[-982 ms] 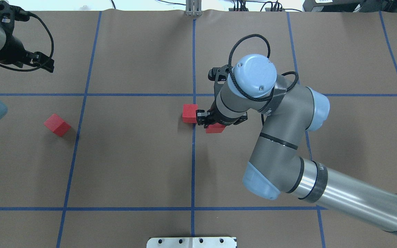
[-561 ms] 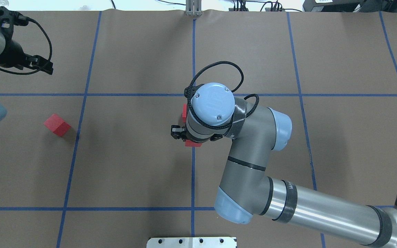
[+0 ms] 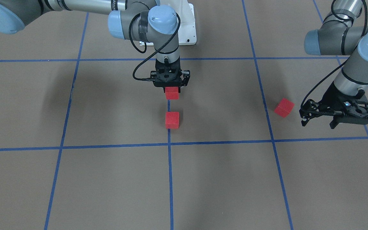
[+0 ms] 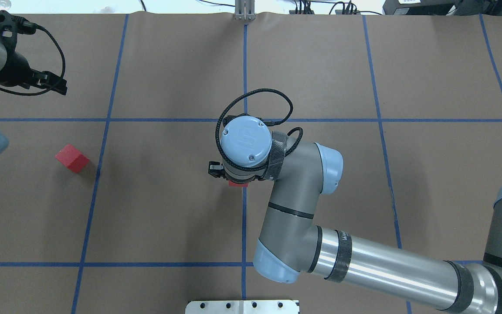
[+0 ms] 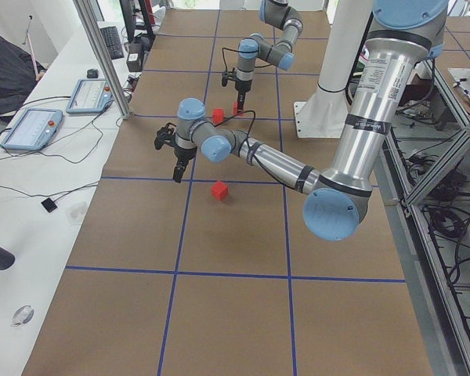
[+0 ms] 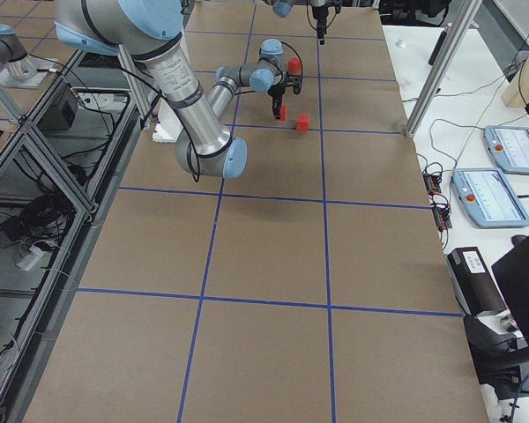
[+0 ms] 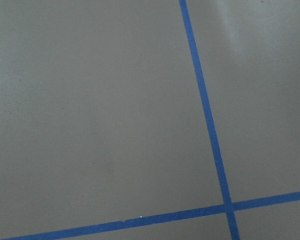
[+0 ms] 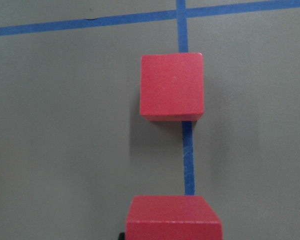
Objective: Form red blocks into L shape at center
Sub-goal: 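Carry the red cube toward the center cube with the right gripper, then lower the red cube beside the center cube, nearer the robot, and release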
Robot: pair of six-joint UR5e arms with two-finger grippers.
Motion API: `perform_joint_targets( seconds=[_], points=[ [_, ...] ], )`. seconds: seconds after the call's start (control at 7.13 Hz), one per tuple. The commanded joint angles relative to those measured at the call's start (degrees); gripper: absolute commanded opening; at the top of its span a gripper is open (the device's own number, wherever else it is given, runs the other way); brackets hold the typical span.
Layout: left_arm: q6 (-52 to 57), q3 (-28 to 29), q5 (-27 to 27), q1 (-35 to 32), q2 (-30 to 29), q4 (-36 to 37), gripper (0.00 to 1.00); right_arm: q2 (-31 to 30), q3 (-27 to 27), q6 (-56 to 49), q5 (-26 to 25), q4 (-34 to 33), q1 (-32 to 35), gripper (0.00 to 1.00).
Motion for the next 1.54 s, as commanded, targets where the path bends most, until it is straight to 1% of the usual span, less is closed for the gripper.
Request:
perform_joint_targets(
  seconds=[0.0,0.28,0.42,0.56,1.4],
  points=[
    [0.0,0.1,0.0,0.0,0.0,0.0,1.00,0.2,-1.5,-0.2,-1.0,0.2,0.0,0.00],
    [0.0,0.1,0.0,0.0,0.1,0.0,1.00,0.5,-2.2,-0.4,-2.2,0.2,0.0,0.00],
    [0.1,0.1,0.0,0.0,0.1,0.0,1.00,0.6,-2.9,-1.0,-3.6,2.1,0.1,0.00],
    [0.1,0.1,0.0,0.0,0.1,0.0,1.00,0.6,-4.9,-1.2,-3.9,4.8,0.1,0.00],
    [0.1,0.1,0.0,0.0,0.1,0.0,1.00,0.8,-5.5,-1.9,-4.7,4.8,0.1,0.00]
  ],
)
